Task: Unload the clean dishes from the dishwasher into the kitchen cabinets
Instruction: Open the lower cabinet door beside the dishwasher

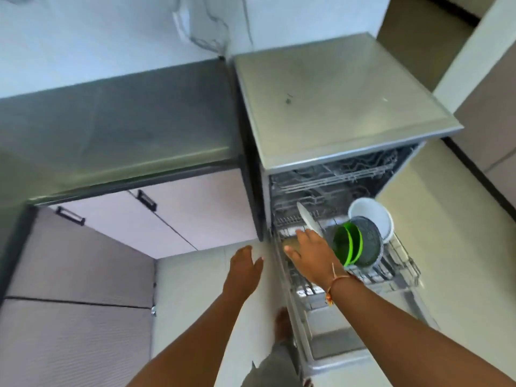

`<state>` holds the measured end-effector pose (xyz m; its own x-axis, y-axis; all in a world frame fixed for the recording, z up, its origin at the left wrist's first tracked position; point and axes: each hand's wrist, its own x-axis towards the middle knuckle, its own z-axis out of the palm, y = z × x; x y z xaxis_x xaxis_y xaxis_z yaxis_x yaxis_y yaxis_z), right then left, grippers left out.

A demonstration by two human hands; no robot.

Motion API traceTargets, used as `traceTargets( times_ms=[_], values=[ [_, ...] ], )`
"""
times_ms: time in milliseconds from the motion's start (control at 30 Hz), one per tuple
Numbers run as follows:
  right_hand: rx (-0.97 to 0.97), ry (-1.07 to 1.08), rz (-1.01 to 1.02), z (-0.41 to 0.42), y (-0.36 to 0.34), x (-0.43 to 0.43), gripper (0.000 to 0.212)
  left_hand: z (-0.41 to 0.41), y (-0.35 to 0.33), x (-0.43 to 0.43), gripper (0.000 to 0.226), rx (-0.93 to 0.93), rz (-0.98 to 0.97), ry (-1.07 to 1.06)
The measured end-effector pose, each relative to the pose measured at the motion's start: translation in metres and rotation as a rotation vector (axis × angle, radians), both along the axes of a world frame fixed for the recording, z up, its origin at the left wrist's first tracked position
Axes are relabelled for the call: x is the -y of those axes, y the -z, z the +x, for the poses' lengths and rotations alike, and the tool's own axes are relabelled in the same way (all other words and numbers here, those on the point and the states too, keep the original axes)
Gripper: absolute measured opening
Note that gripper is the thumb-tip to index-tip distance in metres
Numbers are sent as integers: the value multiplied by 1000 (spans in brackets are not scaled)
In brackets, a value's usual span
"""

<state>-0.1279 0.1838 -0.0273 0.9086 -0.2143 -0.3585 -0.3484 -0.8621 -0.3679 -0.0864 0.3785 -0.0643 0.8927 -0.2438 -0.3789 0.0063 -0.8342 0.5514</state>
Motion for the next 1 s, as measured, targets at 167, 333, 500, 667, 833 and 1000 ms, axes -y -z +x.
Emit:
traceTargets(
  times_ms=[167,333,500,667,833,1000],
  values=[
    [42,-77,50,8,-36,-64,68,-12,-31,-70,57,-15,-93,-253],
    [80,-167,72,27,-51,-126,72,17,-52,-128,57,36,-155,-414],
    [116,-243,19,72,-58,-178,74,74,-61,-170,55,51,-237,-541],
    [83,-227,88,144,-47,-226,72,137,-55,-205,48,-11,-330,-593],
    [31,-129,232,203,-30,-270,69,198,-37,-231,48,-130,-388,-639],
    [-9,-103,273,230,-27,-291,65,237,-18,-241,59,-237,-441,-646]
  ],
)
